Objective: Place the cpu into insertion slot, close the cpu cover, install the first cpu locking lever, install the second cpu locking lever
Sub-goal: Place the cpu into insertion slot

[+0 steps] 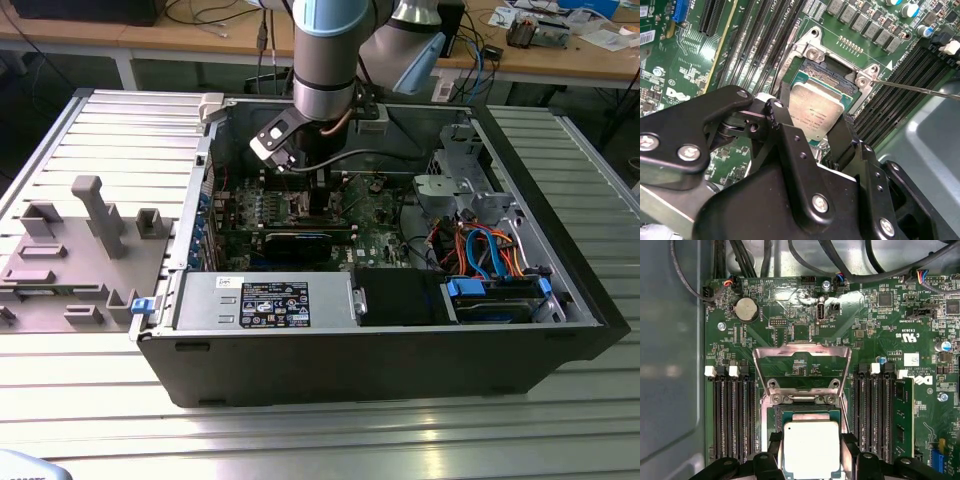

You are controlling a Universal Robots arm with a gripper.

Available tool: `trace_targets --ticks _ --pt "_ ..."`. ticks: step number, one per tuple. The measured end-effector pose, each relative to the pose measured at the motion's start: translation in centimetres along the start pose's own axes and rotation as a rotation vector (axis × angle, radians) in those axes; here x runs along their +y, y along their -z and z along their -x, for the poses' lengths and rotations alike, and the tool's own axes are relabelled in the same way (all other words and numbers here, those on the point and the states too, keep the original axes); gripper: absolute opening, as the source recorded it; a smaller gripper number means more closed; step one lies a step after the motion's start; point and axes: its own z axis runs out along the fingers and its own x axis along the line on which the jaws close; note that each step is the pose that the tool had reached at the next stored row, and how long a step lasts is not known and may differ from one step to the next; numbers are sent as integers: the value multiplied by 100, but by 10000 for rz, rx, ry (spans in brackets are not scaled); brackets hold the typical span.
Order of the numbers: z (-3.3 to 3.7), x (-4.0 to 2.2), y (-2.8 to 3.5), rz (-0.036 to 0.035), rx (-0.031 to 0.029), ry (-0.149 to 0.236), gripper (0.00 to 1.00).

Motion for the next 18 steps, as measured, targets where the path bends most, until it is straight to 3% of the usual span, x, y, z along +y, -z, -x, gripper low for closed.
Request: trace_targets --ticks 15,18 --pt "0 -1 -53 8 -4 -251 55" --pt "-40 -1 -62 6 -3 -202 55"
